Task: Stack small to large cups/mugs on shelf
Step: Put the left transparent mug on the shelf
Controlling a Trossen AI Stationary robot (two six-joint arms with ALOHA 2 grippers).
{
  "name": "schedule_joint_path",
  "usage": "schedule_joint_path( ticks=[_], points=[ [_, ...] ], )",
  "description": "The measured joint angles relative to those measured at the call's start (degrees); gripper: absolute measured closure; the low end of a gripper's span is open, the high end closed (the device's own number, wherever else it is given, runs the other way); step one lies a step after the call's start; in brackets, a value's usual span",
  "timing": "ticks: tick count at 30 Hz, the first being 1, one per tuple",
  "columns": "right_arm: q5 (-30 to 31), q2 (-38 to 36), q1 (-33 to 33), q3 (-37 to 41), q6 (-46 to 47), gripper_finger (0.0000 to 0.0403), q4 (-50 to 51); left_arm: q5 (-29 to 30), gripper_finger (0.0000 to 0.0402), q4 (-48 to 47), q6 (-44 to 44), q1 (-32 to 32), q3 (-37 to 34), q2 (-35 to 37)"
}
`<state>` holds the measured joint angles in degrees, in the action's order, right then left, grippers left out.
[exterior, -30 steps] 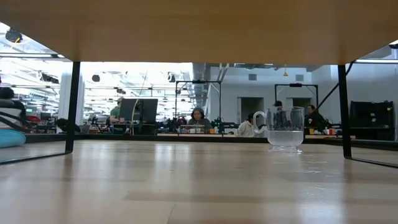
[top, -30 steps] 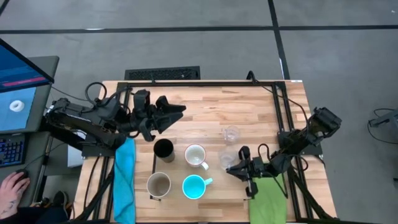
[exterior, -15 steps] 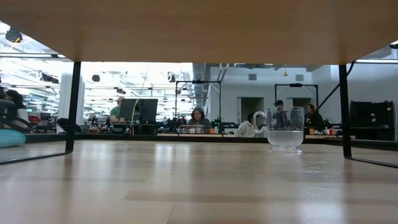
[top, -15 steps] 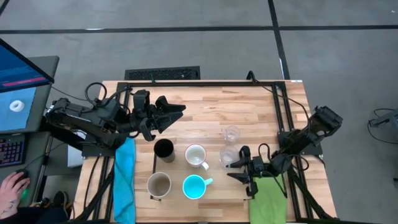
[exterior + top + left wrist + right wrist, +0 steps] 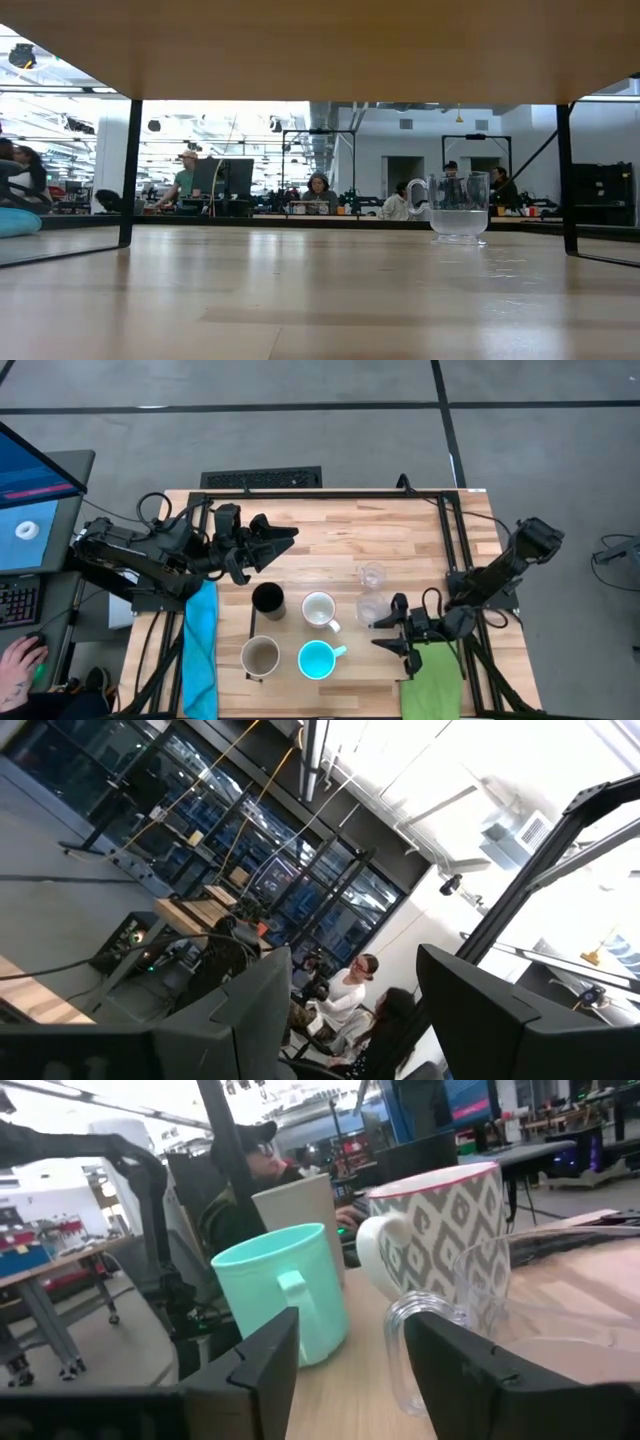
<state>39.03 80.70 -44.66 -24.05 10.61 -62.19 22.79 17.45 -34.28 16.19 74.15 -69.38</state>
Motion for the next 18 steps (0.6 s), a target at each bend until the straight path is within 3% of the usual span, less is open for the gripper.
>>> schedule_joint_path(
  ticks=[18],
  points=[
    [-4.74,-8.98,-1.79,-1.97,8.25,0.0173,21.83,1.89,0.0194,0.02,-0.01,0.76,0.00,0.00]
  ],
)
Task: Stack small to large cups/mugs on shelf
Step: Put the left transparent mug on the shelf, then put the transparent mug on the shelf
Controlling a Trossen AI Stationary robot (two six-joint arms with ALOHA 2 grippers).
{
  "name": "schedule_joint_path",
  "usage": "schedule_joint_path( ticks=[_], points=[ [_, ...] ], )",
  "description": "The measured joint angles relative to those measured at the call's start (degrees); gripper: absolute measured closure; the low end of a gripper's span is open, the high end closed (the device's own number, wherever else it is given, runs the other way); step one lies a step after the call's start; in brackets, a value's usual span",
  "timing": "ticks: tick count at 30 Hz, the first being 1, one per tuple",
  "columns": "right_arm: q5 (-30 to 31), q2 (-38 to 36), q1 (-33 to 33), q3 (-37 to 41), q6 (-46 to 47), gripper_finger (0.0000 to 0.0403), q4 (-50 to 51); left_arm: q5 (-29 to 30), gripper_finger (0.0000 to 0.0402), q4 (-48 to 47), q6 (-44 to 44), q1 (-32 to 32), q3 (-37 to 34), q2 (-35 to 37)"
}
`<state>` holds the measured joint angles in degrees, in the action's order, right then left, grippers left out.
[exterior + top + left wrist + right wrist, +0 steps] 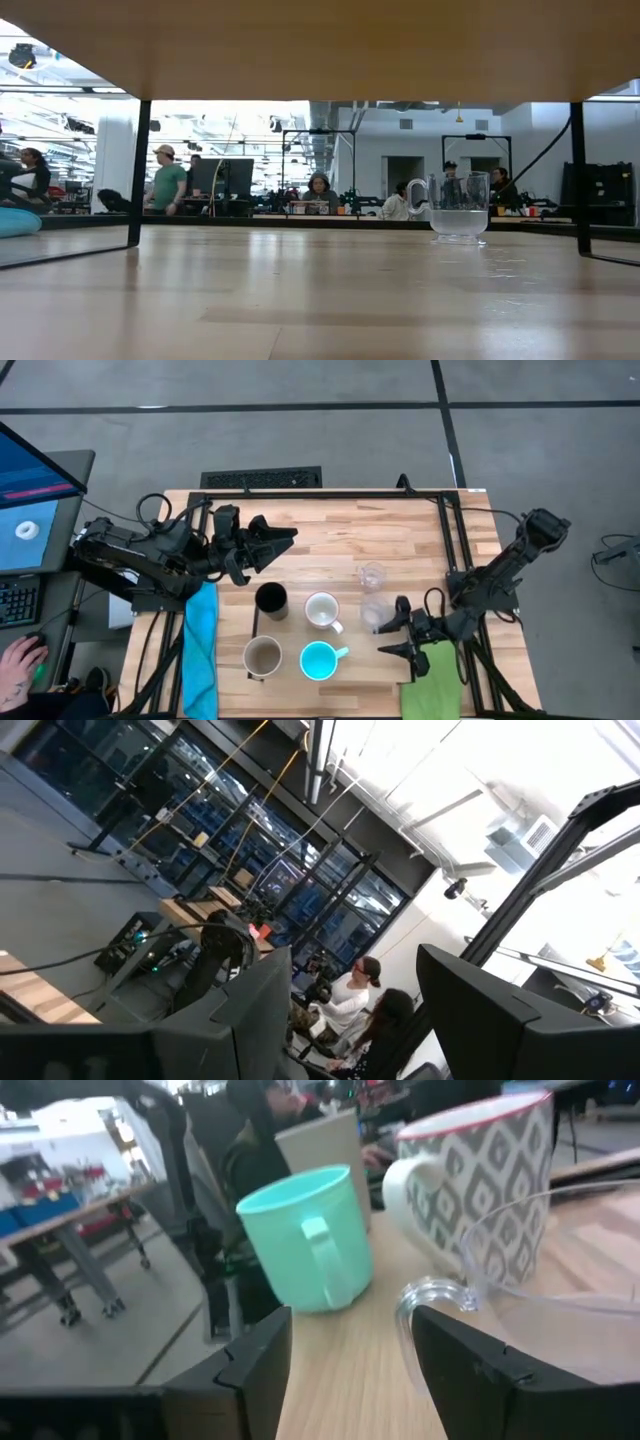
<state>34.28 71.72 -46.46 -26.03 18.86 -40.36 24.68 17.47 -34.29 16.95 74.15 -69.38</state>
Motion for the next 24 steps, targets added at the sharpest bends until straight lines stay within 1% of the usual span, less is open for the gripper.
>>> schedule_joint_path(
  ticks=[5,9,18,24],
  points=[
    [-0.13,-2.13,-1.05,-3.95,3.87,0.0173,13.99,0.04,0.0194,0.00,-0.86,0.00,0.00,0.00],
    [-0.02,-2.86,-1.57,-7.36,4.87,0.0173,23.39,0.04,0.0194,0.00,-0.86,0.01,0.00,0.00],
    [0.08,-2.86,-1.55,-14.29,5.22,0.0173,35.18,0.04,0.0194,0.00,-1.94,0.02,0.00,0.00],
    [0.07,-2.88,-2.17,-19.25,13.37,0.0173,49.69,-0.01,0.0194,0.00,-1.94,0.37,0.00,0.00]
  ],
)
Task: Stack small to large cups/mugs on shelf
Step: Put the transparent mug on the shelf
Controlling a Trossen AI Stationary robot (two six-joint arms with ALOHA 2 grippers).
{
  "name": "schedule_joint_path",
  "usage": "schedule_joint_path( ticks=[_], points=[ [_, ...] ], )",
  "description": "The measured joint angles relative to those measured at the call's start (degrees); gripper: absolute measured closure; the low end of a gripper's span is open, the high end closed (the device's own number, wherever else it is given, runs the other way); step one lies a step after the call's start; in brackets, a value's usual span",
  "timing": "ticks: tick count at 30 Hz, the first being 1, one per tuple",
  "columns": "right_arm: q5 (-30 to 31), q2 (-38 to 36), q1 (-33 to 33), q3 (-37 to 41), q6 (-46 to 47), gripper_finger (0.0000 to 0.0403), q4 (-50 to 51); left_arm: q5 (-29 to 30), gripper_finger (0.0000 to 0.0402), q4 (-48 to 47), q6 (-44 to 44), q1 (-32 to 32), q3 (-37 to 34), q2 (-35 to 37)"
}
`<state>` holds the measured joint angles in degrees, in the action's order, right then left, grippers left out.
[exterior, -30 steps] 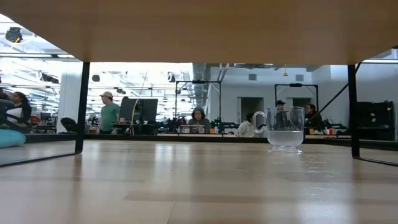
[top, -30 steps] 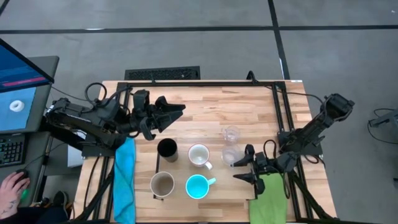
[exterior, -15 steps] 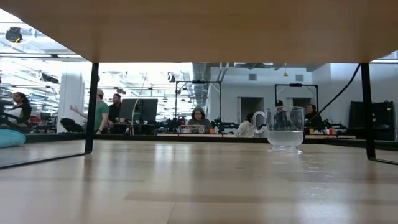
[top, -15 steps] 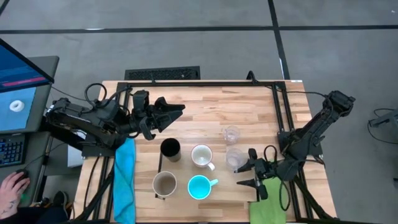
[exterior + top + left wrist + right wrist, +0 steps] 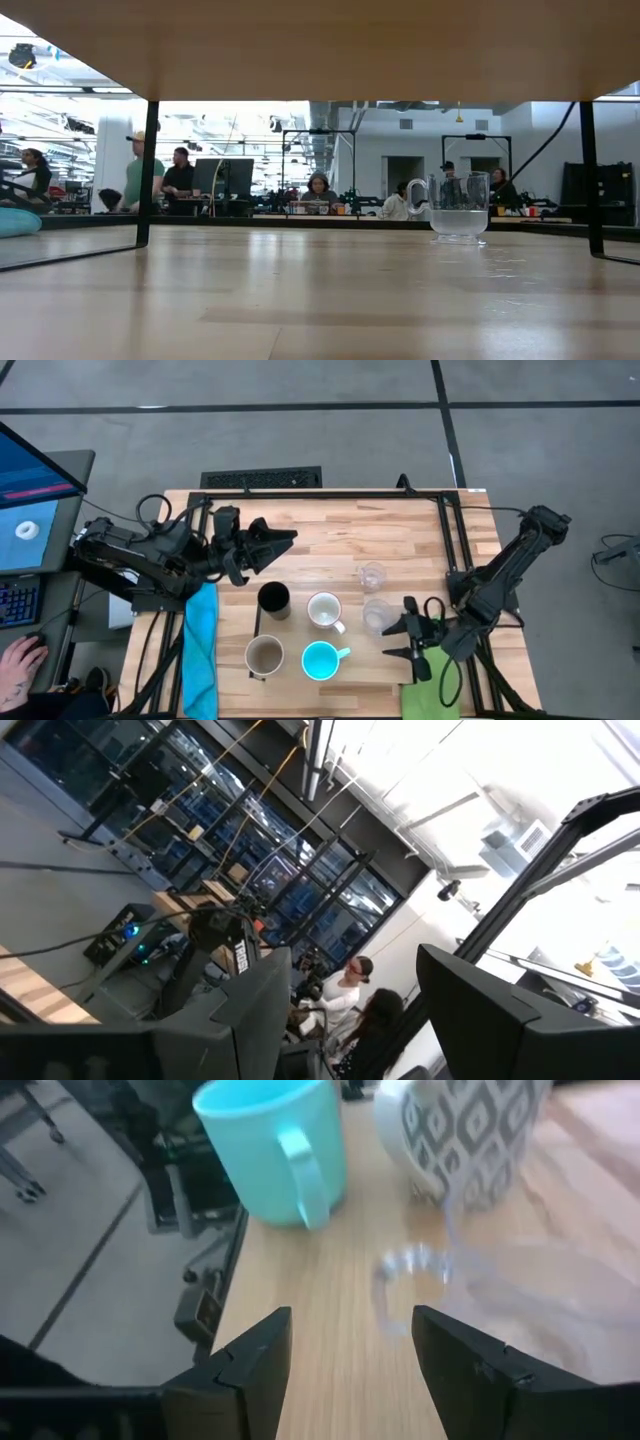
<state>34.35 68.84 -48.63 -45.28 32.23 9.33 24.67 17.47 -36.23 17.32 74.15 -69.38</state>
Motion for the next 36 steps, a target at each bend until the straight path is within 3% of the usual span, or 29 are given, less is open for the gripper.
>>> schedule_joint_path(
  ticks=[11,20,26,30,36],
  points=[
    [-0.02,-0.34,-2.86,-7.57,3.89,0.0173,12.37,-0.28,0.0194,-0.02,0.04,-0.02,0.00,0.00],
    [4.93,-7.44,-1.13,-14.93,12.82,0.0173,39.40,-0.19,0.0194,0.00,0.18,-0.04,0.00,0.00],
    [7.93,-9.10,6.37,-14.83,20.76,0.0173,55.00,0.11,0.0194,-0.27,0.63,-1.10,0.02,0.62],
    [7.12,-8.09,11.71,-11.95,17.60,0.0173,54.96,0.15,0.0194,-1.83,0.63,-2.73,0.02,1.57],
    [0.33,-11.28,22.10,-7.17,22.03,0.0173,52.37,0.13,0.0194,-5.28,0.17,-5.22,0.02,3.21]
  ],
)
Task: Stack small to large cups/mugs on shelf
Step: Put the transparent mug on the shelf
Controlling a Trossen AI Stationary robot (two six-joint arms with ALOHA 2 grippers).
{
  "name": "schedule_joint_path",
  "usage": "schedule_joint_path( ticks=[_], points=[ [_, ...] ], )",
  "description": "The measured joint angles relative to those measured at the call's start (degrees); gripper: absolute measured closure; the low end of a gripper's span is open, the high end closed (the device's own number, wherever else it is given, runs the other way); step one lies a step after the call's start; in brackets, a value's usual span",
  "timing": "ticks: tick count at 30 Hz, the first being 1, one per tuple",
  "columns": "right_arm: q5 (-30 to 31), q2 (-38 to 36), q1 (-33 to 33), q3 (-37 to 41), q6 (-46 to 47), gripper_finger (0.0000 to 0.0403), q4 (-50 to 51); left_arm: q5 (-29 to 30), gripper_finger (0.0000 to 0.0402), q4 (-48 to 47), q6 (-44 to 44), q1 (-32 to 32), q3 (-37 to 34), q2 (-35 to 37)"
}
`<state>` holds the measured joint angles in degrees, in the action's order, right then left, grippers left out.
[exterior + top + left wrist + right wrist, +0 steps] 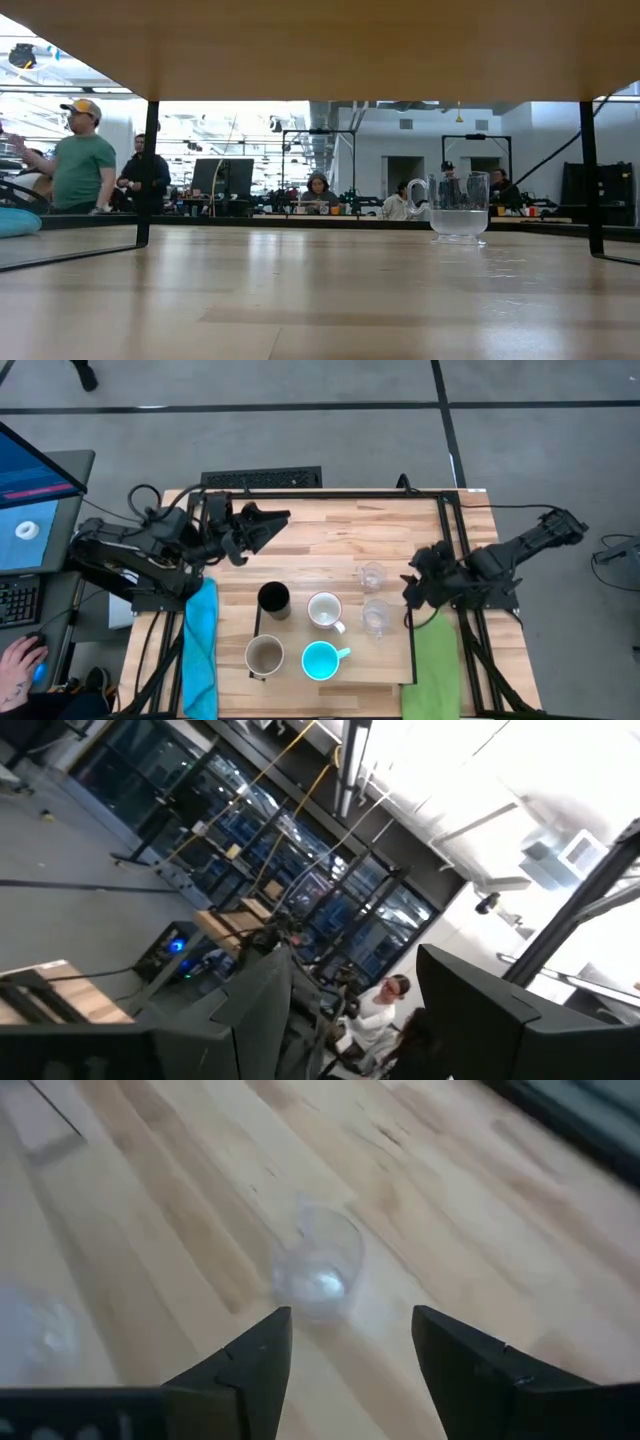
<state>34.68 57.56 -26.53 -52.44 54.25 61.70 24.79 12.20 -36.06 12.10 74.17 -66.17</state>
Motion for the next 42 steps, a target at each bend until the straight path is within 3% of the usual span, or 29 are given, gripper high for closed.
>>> schedule_joint_path(
  ticks=[7,17,22,32,36,42],
  points=[
    [-5.79,-4.69,13.29,7.37,-4.32,0.0173,-9.05,-0.10,0.0194,-2.42,-0.15,-1.30,0.02,0.99],
    [-19.46,-2.26,29.68,17.14,-15.02,0.0173,-27.61,0.57,0.0194,-2.86,-0.51,-1.34,0.02,1.09],
    [-23.56,2.65,32.10,17.42,-18.78,0.0173,-32.11,0.60,0.0194,-2.85,-0.66,-1.34,0.02,1.09],
    [-25.90,9.36,32.29,17.42,-20.41,0.0180,-33.98,0.55,0.0194,-2.83,-0.84,-1.34,0.02,1.09],
    [-26.39,10.69,32.20,17.42,-20.27,0.0237,-33.89,0.55,0.0194,-2.86,-0.83,-1.34,0.02,1.09],
    [-27.36,12.20,32.20,17.42,-19.37,0.0376,-34.68,0.53,0.0194,-2.88,-1.07,-1.31,0.02,1.09]
  ],
)
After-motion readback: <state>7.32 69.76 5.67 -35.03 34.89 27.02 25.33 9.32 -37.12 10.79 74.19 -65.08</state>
